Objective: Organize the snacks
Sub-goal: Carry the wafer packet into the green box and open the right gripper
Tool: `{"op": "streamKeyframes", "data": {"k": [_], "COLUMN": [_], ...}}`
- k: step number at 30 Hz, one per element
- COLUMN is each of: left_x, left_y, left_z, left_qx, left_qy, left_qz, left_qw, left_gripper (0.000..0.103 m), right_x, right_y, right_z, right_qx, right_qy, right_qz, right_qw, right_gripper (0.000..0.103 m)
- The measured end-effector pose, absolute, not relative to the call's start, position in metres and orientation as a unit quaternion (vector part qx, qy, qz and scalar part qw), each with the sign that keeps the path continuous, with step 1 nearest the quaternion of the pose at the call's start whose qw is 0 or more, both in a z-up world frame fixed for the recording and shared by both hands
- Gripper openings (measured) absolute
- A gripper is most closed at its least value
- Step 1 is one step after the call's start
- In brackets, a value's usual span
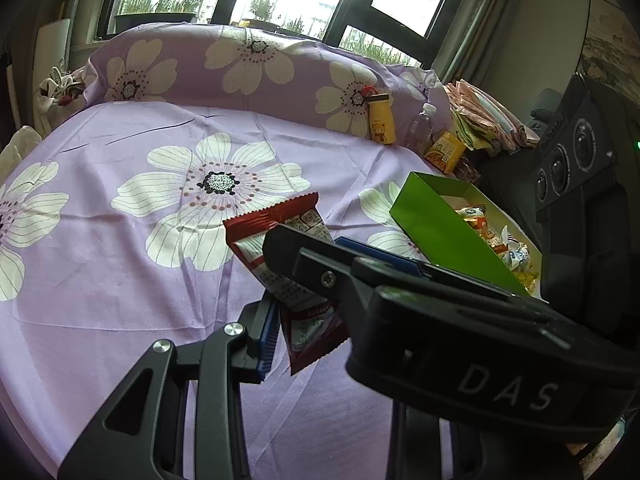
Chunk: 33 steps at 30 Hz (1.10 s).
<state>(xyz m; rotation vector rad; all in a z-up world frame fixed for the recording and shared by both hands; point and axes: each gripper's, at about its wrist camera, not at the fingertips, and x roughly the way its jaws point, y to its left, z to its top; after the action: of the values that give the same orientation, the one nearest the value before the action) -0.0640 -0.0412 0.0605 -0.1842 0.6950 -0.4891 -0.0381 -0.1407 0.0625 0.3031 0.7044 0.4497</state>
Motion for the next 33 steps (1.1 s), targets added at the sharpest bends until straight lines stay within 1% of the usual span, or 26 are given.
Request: {"op": "streamKeyframes", "data": {"k": [17, 25, 33], "left_x": [-0.066, -0.07, -0.074], "left_y": [-0.041, -0.044, -0.058], "left_z": [0.065, 0.079, 0.103], "left_qx": [-0.085, -0.075, -0.055], "left_qy": [0.331, 0.318, 0.301], "left_qz": [-0.238, -0.241, -0.248], "left_qw": [0.909, 0.914, 0.919], "left_gripper": [0.031, 0.031, 0.032], "right_x": [-0.04, -0.044, -0.051], "right_y": [-0.138, -0.143, -0.155], "right_z": [0.067, 0.08, 0.101], "right_qx": [0.14, 0.142, 0.145], "right_qy": [0.335, 0.319, 0.293], "right_qz": [0.215, 0.219, 0.221], "right_qw": [0.907, 0.911, 0.919], "right_gripper": [0.051, 0.051, 0.051]}}
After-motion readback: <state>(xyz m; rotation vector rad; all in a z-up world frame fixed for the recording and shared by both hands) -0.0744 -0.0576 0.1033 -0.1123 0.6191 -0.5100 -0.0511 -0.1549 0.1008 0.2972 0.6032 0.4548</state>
